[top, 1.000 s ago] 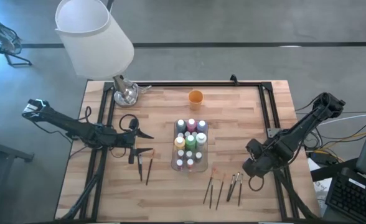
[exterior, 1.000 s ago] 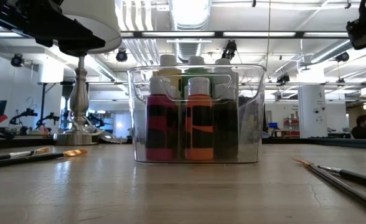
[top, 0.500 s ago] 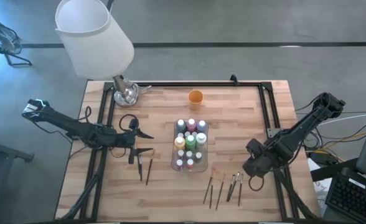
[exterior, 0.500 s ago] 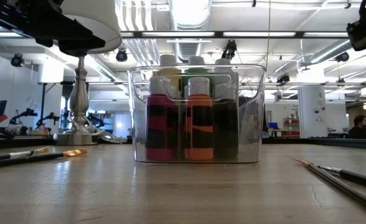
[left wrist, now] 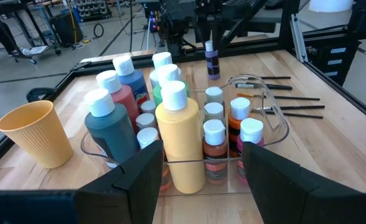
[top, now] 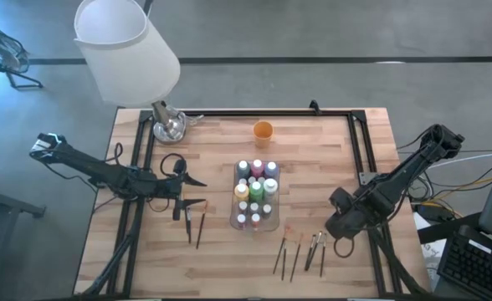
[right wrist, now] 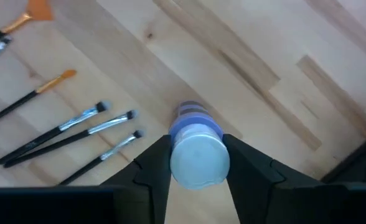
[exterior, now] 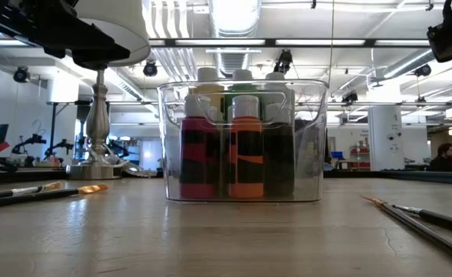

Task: Pick & Place Paint Supplies
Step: Put the purple paint bottle into the transparent bin

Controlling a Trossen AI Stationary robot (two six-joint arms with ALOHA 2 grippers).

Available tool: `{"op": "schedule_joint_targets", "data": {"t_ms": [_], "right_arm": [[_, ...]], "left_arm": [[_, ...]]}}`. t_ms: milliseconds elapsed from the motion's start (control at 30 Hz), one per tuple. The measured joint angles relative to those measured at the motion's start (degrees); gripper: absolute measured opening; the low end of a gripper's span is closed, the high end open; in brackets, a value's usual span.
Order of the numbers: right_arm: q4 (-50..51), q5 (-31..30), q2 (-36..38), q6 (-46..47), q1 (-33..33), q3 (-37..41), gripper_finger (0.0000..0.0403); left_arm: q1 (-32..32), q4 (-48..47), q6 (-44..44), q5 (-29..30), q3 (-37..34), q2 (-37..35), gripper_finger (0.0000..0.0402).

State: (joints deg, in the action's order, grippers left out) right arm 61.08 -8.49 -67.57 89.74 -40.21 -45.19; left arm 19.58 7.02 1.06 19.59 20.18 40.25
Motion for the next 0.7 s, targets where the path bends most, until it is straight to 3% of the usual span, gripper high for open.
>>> {"op": "schedule_joint_targets", "data": {"t_ms": [233,700], "right_arm": [[-7.4,-0.9,0.0,-3.4,0.0,-0.1,0.0113],[-8.8,-13.1,0.0,-13.2,0.9,-7.4,0.0113]], "left_arm": [[0.0,0.0,0.0,0.0,0.0,0.0,0.0222],[0.0,0.0,0.0,0.0,0.0,0.0,0.0222]]}}
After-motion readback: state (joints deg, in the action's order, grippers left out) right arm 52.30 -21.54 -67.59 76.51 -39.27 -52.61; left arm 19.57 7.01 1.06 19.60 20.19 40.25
